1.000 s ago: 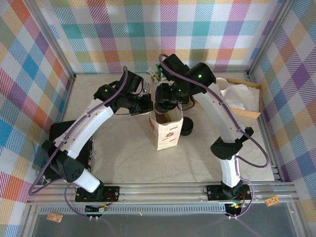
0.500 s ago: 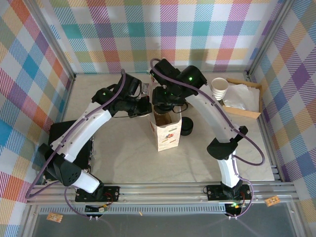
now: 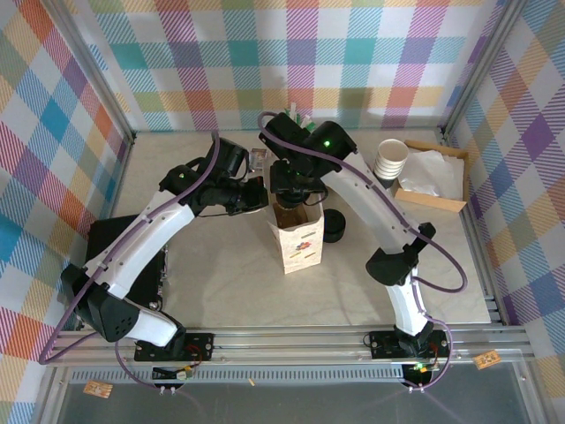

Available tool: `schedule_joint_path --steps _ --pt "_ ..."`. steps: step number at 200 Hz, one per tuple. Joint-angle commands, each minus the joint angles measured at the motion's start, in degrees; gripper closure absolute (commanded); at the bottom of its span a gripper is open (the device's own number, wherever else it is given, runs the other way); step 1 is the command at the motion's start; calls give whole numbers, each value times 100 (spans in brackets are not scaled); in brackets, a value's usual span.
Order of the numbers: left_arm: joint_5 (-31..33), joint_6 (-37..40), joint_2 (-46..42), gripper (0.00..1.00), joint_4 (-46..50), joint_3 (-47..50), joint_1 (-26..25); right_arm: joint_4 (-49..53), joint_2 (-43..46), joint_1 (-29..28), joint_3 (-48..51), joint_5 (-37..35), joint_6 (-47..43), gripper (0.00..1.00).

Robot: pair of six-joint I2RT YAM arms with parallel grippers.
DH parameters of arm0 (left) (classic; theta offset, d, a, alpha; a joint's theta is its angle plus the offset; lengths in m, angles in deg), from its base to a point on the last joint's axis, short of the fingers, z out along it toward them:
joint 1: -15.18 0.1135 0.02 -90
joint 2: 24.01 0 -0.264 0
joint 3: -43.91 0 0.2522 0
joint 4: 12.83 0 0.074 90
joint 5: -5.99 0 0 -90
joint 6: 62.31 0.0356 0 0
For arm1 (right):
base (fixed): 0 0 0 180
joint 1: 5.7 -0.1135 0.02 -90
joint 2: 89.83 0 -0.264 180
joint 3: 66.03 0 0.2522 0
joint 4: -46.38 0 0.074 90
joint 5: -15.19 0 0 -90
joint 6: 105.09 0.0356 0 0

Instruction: Pack the takeout coffee

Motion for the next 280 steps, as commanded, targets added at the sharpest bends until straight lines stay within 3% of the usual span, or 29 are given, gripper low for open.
schedule_joint_path --steps 1,118,164,201,222,251,269,280 --pt "122 -161 -138 100 -162 168 -78 995 -127 -48 -11 -54 40 100" --pt "626 -528 -754 100 -376 741 -364 915 -142 -156 78 2 -20 100" --pt "451 -636 -886 100 -719 990 -429 397 75 -219 610 289 -674 100" --pt "387 -600 -701 100 -739 858 -420 -662 729 -215 1948 450 -1355 100" --pt "348 -561 -640 100 -641 794 -421 -730 764 -177 2141 499 -1471 100" --pt "462 -559 -772 76 -477 724 -421 -491 581 -123 1931 658 -1576 100" --pt "428 -585 -793 75 -516 713 -421 -471 518 -122 1845 761 -1619 100" --pt "356 -587 -750 79 -572 697 -421 -417 473 -122 1817 789 -1621 100"
